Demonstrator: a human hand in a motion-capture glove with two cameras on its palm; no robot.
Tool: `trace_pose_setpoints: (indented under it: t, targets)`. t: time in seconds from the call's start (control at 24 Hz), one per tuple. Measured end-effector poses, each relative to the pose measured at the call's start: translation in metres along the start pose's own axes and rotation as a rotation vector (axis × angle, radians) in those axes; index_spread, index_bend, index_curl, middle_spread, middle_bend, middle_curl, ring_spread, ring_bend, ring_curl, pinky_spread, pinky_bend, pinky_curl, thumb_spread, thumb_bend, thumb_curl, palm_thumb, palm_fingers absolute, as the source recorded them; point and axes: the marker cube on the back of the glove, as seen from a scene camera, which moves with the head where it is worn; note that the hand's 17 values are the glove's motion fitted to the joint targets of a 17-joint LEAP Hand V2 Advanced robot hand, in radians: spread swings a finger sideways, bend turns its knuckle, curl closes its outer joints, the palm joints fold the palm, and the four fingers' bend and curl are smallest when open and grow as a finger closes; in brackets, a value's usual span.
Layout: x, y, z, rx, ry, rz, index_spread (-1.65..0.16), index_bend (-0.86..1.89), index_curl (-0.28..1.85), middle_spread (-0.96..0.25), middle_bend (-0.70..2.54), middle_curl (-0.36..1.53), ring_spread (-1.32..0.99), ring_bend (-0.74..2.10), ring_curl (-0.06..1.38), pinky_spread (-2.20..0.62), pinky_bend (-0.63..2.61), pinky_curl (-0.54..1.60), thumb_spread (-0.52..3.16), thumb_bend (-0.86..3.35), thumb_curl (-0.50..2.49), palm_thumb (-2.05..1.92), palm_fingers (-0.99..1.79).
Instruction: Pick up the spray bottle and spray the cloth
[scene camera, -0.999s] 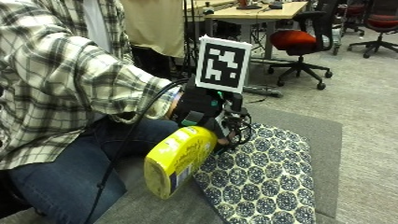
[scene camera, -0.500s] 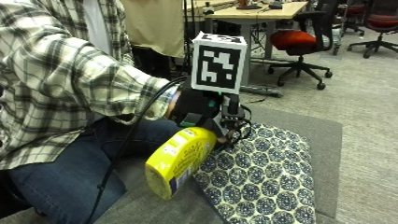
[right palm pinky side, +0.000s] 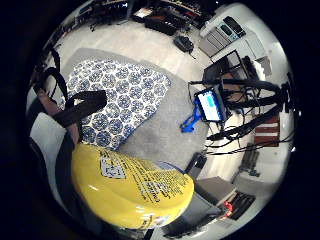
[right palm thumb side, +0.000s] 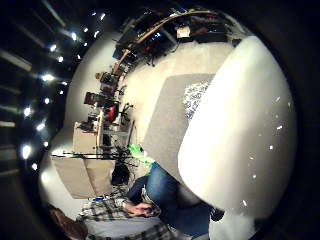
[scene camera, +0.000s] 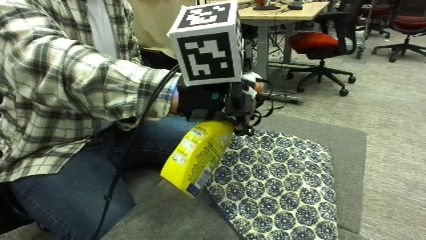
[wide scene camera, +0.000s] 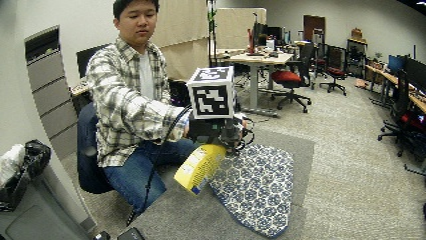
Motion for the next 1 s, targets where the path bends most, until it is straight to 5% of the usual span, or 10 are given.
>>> trace_pose_setpoints:
  t: [1.0]
  targets:
    - [-0.044, 0.022, -0.052, 0.278, -0.629, -0.091, -0.32, 0.16, 0.56, -0.19, 0.51, 0.53, -0.23, 0.59, 0.48, -0.19, 0.50, 0.38, 0.04, -0.03, 0.80, 1.07, 1.25]
